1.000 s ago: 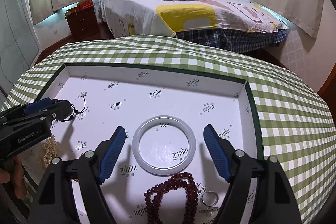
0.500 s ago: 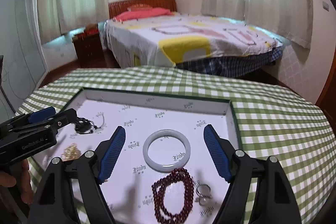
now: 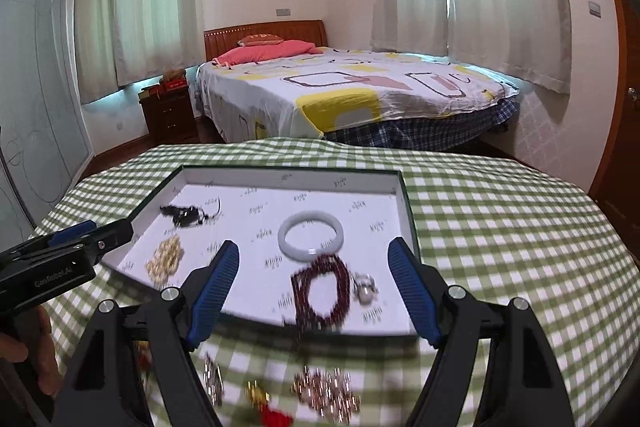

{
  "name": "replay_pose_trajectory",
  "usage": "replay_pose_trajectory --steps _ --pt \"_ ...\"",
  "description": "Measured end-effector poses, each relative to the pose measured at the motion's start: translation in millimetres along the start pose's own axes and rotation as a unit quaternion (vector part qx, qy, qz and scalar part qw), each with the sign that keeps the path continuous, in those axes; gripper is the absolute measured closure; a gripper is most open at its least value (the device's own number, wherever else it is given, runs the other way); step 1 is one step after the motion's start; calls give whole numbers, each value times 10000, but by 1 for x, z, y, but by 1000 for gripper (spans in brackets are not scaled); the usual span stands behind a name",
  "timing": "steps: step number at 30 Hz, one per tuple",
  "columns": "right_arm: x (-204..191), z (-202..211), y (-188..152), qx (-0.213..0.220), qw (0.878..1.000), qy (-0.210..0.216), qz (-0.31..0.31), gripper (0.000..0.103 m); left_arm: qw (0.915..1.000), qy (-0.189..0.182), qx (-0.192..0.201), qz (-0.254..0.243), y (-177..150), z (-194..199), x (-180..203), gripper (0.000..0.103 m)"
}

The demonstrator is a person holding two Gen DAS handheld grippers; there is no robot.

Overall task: Organize jewelry
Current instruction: 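Withdraw both tools from the box toward the red charms on the table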

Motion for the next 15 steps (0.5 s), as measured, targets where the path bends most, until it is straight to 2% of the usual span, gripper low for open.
replay_pose_trajectory --steps 9,15 --pt "2 25 -32 4 10000 -24 9 28 9999 78 -95 28 -41 24 1 35" --pt "2 32 -56 -107 9999 -58 35 28 9997 117 -228 -37 -61 27 4 35"
Point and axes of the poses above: each gripper's, at about its wrist camera, not at the fingertips, and z roughly against the way its jaws point, x to its right, y to its top, the point moved 1 cm from there along -z, roughly the way its jaws point, and after that the axes turned 3 degrees about -z, right-handed, at the moved point
